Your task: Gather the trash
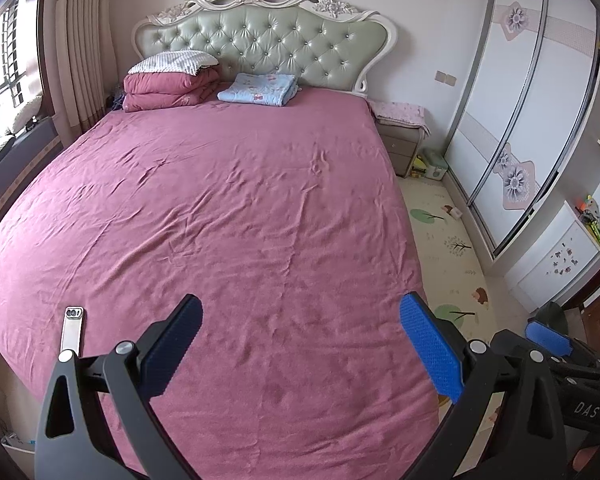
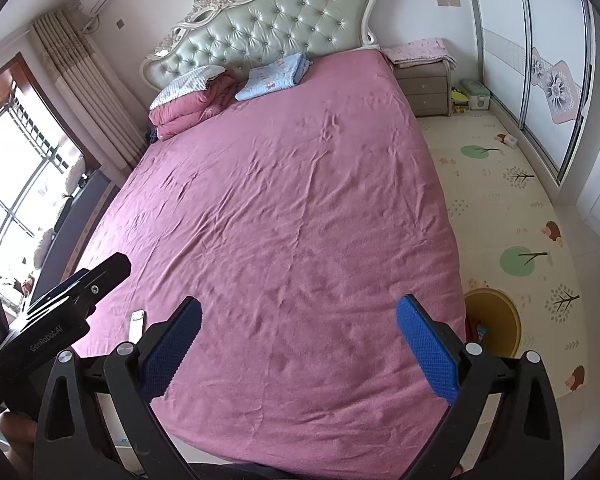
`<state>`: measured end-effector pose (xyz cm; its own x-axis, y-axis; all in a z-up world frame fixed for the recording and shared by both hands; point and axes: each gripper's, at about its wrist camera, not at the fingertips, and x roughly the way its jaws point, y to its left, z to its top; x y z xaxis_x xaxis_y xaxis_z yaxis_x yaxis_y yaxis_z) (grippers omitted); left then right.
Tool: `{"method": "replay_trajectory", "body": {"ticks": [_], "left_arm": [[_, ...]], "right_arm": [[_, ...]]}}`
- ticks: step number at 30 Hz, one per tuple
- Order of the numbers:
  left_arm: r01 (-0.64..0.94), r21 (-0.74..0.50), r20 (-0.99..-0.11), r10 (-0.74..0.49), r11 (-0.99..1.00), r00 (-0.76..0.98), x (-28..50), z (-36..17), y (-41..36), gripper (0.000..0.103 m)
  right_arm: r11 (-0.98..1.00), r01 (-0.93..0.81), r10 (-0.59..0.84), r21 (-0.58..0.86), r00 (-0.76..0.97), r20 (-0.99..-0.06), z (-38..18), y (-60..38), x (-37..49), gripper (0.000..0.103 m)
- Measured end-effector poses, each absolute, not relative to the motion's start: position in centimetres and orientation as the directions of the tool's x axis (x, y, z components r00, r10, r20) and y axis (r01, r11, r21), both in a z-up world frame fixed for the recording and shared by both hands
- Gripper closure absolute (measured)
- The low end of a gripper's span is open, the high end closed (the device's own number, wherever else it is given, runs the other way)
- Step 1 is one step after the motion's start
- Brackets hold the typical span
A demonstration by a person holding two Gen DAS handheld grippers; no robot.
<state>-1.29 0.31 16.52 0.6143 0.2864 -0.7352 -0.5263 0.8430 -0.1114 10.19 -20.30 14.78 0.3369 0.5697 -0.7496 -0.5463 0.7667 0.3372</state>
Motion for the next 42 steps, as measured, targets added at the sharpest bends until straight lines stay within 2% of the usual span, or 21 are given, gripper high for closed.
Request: {"method": "replay_trajectory", "body": {"ticks": [42], "left_arm": [[-0.499, -0.121, -0.730, 0.264, 0.858, 0.631, -0.63, 15.93, 0.24, 0.004]], "right_arm": [[0.777, -0.535, 0.558, 0.332, 0.341, -0.757, 14.20, -20.48, 10.04, 0.009]]}}
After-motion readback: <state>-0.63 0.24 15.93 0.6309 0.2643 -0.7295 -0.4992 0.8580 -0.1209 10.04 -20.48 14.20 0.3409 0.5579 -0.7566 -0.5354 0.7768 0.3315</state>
